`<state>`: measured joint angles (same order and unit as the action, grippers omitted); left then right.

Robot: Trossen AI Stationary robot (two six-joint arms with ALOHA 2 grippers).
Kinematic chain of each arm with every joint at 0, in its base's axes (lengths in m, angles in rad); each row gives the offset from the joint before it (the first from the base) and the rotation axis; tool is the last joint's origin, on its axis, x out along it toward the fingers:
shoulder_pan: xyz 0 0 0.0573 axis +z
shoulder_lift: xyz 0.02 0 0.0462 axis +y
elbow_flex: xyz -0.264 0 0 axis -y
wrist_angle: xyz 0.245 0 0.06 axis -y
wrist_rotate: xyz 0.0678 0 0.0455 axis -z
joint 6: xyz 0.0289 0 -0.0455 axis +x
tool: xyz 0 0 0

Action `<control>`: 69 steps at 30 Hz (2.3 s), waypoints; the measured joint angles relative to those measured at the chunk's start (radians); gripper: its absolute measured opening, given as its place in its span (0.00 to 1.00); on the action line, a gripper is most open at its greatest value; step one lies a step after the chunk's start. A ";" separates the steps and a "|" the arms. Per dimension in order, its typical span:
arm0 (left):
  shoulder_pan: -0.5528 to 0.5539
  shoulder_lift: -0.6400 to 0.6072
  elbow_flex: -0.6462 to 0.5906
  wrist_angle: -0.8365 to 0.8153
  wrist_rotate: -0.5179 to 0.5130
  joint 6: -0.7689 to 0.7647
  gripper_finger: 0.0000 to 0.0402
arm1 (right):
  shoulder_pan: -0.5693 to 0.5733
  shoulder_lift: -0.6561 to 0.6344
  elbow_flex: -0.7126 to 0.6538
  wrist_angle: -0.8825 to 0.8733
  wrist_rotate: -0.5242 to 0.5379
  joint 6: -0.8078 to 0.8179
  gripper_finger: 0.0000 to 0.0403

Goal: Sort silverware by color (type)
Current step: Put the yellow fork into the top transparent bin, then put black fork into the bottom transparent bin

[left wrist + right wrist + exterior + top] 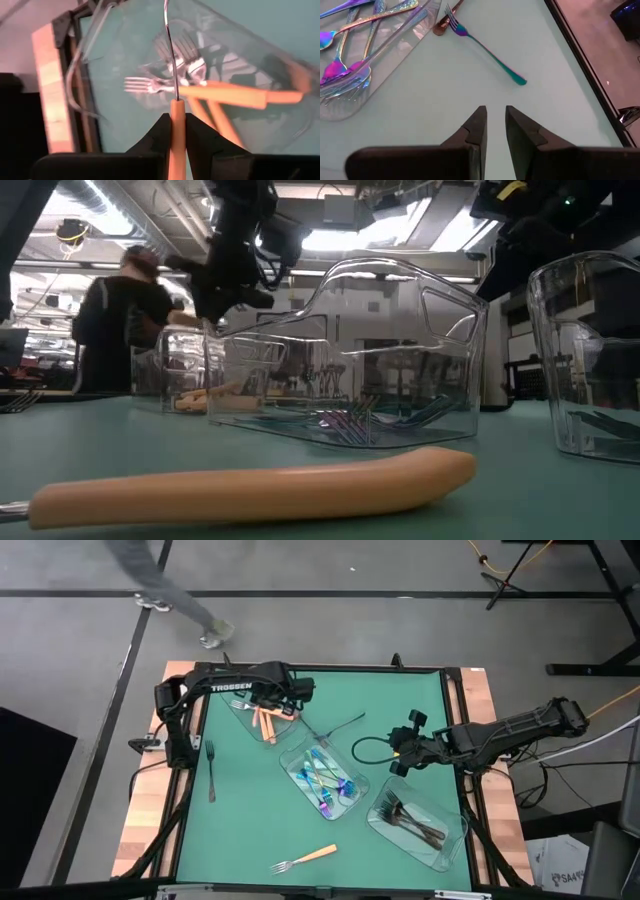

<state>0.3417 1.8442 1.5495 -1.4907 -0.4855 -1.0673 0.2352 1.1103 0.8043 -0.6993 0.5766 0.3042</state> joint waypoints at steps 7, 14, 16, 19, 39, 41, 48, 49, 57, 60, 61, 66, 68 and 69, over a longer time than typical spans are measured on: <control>0.023 0.000 -0.057 0.120 0.003 -0.030 0.09 | 0.000 0.000 0.000 0.003 0.000 0.000 0.14; 0.027 0.000 -0.139 0.126 0.018 -0.140 0.09 | 0.000 0.000 0.000 0.003 0.000 0.000 0.14; 0.027 0.000 -0.164 0.151 0.020 -0.166 0.09 | 0.000 0.000 0.000 0.003 0.000 0.000 0.14; 0.028 0.000 -0.206 0.226 0.027 -0.181 0.09 | 0.000 0.000 0.000 0.003 0.000 0.000 0.14; 0.036 0.000 -0.301 0.384 0.033 -0.183 0.16 | 0.000 0.000 0.000 0.003 0.000 0.000 0.14; 0.036 0.000 -0.301 0.384 0.033 -0.183 0.19 | 0.000 0.000 0.000 0.003 0.000 0.000 0.14; 0.036 0.000 -0.301 0.385 0.027 -0.180 0.24 | 0.000 0.000 0.000 0.003 0.000 0.001 0.14; 0.036 0.000 -0.301 0.385 0.027 -0.179 0.24 | 0.000 0.000 0.000 0.003 0.000 0.001 0.14; 0.035 -0.007 -0.302 0.384 0.027 -0.154 0.24 | 0.000 0.000 0.000 0.003 -0.006 0.001 0.14; 0.035 -0.026 -0.297 0.378 0.020 -0.153 0.24 | 0.000 0.000 0.000 0.003 -0.011 0.001 0.14; 0.035 -0.034 -0.296 0.375 0.019 -0.150 0.24 | 0.000 0.000 0.000 0.002 -0.012 0.001 0.14; 0.032 -0.102 -0.289 0.380 0.015 -0.109 0.24 | 0.000 0.000 0.000 0.003 -0.012 0.003 0.14; 0.026 -0.136 -0.289 0.376 0.016 -0.100 0.24 | 0.000 0.000 0.000 0.003 -0.012 0.004 0.14; 0.021 -0.156 -0.289 0.376 0.019 -0.092 0.24 | 0.000 0.000 0.000 0.003 -0.012 0.004 0.14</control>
<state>0.3630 1.6886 1.2602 -1.1149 -0.4666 -1.1588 0.2351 1.1103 0.8043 -0.6968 0.5648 0.3085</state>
